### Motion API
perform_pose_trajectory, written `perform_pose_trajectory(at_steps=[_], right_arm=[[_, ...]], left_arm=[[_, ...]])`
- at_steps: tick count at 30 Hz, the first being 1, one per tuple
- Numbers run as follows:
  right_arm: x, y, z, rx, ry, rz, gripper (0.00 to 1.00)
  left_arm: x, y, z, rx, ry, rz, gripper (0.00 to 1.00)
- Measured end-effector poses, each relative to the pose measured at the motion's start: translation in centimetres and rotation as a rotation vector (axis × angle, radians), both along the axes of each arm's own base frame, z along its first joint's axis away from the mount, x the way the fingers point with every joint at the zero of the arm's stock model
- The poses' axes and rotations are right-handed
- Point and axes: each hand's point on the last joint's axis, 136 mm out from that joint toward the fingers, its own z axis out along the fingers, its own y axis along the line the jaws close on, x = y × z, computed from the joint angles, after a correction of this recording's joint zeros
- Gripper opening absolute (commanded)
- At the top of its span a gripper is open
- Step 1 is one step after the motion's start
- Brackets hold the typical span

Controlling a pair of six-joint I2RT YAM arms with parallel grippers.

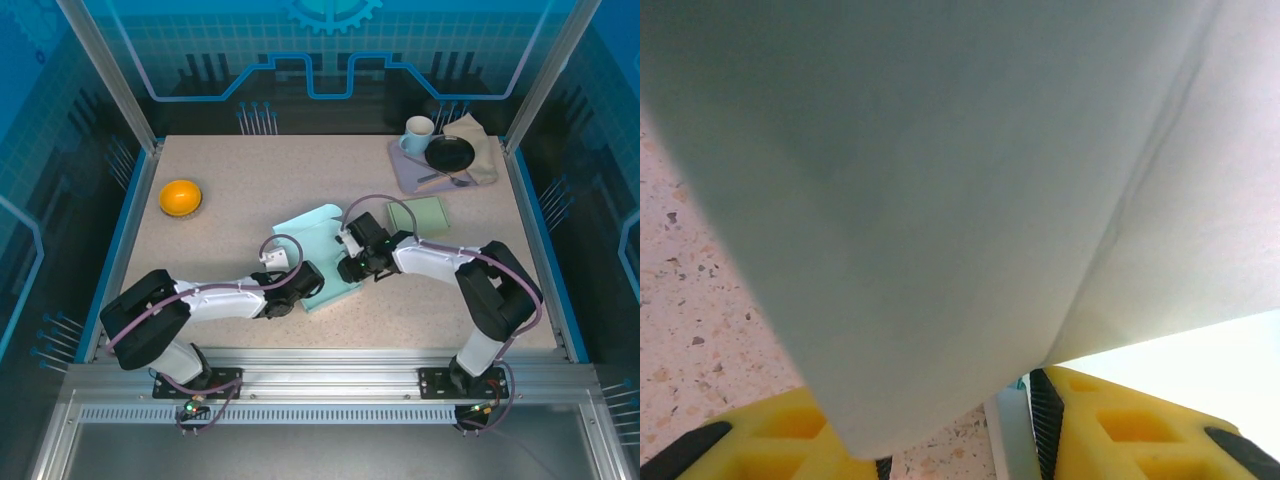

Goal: Fold the paper box

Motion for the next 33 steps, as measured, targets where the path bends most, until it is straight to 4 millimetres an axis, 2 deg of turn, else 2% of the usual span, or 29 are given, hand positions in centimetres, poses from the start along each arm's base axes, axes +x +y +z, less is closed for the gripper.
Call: perform_pose_trajectory(at_steps=[11, 19, 23, 27, 29, 31, 33], right_arm=[[0.7, -1.4, 0.2, -0.227, -0.174, -0.052, 0.07], [0.8, -2.9, 0.1, -0.350, -0.252, -0.183, 0.07], [1.3, -2.8, -0.2, -0.362, -0.268, -0.210, 0.14], [1.7, -2.5, -0.4, -0.304, -0.274, -0.213, 0.11], [1.9, -2.4, -0.4, -0.265, -0.263, -0.218, 0.06], [2.1, -2.4, -0.4, -0.257, -0.258, -0.223, 0.01], [2.5, -2.4, -0.4, -0.285, -0.261, -0.228, 0.00]], left_arm=[[-0.5, -0.8, 0.0, -0.007, 0.012, -0.003, 0.42], [-0.5, -1.6, 0.4, -0.050, -0.004, 0.020, 0.42], [-0.3, -1.8, 0.7, -0.062, -0.013, 0.032, 0.42], [-0.4, -1.7, 0.5, -0.055, -0.014, 0.034, 0.43], [-0.3, -1.8, 0.4, -0.049, -0.014, 0.035, 0.43], [-0.2, -1.8, 0.4, -0.043, -0.018, 0.038, 0.43], [-0.1, -1.9, 0.4, -0.034, -0.023, 0.040, 0.43]])
